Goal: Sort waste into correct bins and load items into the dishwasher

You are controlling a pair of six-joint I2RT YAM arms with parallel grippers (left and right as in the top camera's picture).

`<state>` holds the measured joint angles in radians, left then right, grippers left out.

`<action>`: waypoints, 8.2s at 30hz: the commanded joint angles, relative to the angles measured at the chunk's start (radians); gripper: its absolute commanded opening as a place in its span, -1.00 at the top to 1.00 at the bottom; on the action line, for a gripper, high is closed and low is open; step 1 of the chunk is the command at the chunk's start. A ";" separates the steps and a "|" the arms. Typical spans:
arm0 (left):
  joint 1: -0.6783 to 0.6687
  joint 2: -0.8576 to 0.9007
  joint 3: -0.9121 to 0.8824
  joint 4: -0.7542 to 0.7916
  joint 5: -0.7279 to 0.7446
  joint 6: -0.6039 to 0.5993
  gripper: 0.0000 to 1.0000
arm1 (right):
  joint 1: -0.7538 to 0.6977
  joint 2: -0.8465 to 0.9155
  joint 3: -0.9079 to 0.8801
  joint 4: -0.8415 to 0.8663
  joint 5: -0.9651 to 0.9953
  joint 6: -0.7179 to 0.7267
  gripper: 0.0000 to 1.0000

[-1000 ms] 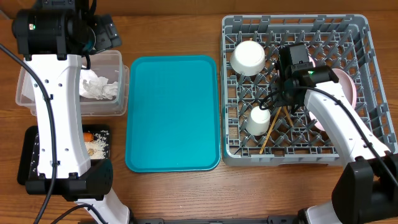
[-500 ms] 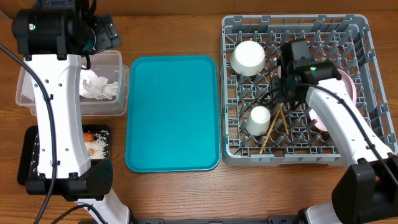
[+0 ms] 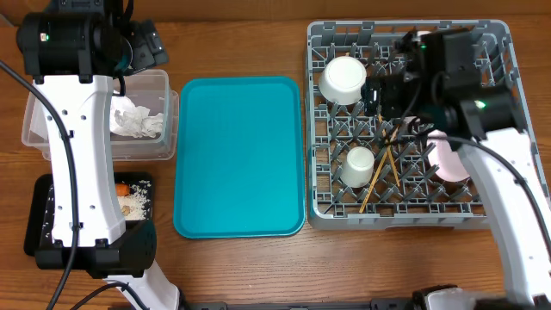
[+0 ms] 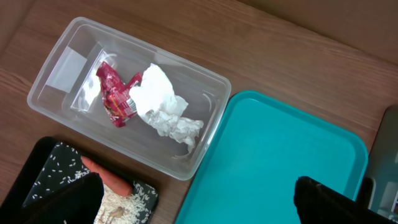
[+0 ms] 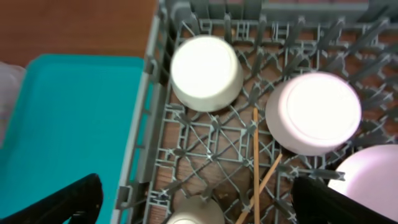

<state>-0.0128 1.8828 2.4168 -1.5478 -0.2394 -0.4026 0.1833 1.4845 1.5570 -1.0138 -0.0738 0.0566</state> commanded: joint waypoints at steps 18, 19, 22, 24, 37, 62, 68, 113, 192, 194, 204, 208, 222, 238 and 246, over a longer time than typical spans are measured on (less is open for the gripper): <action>-0.001 -0.029 0.008 0.003 0.004 -0.017 -1.00 | -0.002 -0.011 0.021 0.002 -0.018 0.003 -1.00; -0.001 -0.029 0.008 0.003 0.004 -0.017 -1.00 | -0.002 -0.011 0.020 0.002 -0.018 0.003 -1.00; -0.001 -0.029 0.008 0.003 0.004 -0.017 -0.99 | -0.002 -0.011 0.021 0.002 -0.018 0.003 -1.00; -0.001 -0.029 0.008 0.003 0.004 -0.017 -1.00 | -0.002 -0.011 0.020 0.002 -0.018 0.003 -1.00; -0.001 -0.029 0.008 0.003 0.004 -0.017 -0.99 | -0.002 -0.011 0.021 0.002 -0.018 0.003 -1.00; -0.001 -0.029 0.008 0.003 0.004 -0.017 -0.99 | -0.002 -0.440 -0.007 0.017 0.136 -0.038 -1.00; -0.001 -0.029 0.008 0.003 0.004 -0.017 -0.99 | -0.002 -0.703 -0.208 0.079 0.136 -0.038 -1.00; -0.001 -0.029 0.008 0.003 0.004 -0.017 -0.99 | -0.095 -1.482 -1.549 0.998 -0.007 0.027 -1.00; -0.001 -0.649 -0.354 0.012 -0.001 -0.016 -0.99 | -0.095 -1.482 -1.549 0.933 0.027 0.023 -1.00; -0.001 -0.715 -0.500 0.032 0.000 -0.017 -0.99 | -0.095 -1.482 -1.549 0.933 0.027 0.023 -1.00; -0.001 -0.977 -1.178 0.328 0.005 -0.090 -0.99 | -0.095 -1.482 -1.549 0.933 0.027 0.023 -1.00; -0.001 -1.056 -1.405 0.468 0.005 -0.144 -0.99 | -0.095 -1.482 -1.549 0.933 0.027 0.023 -1.00; -0.001 -1.279 -2.133 1.151 0.082 -0.182 -1.00 | -0.095 -1.482 -1.549 0.933 0.027 0.023 -1.00; -0.001 -1.434 -2.355 1.366 0.072 -0.145 -0.99 | -0.095 -1.482 -1.549 0.933 0.027 0.023 -1.00; -0.001 -1.503 -2.405 1.469 0.102 0.003 -1.00 | -0.095 -1.482 -1.549 0.933 0.027 0.023 -1.00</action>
<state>-0.0128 0.4244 0.0368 -0.0967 -0.1600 -0.4942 0.0921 0.0147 0.0185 -0.0837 -0.0586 0.0750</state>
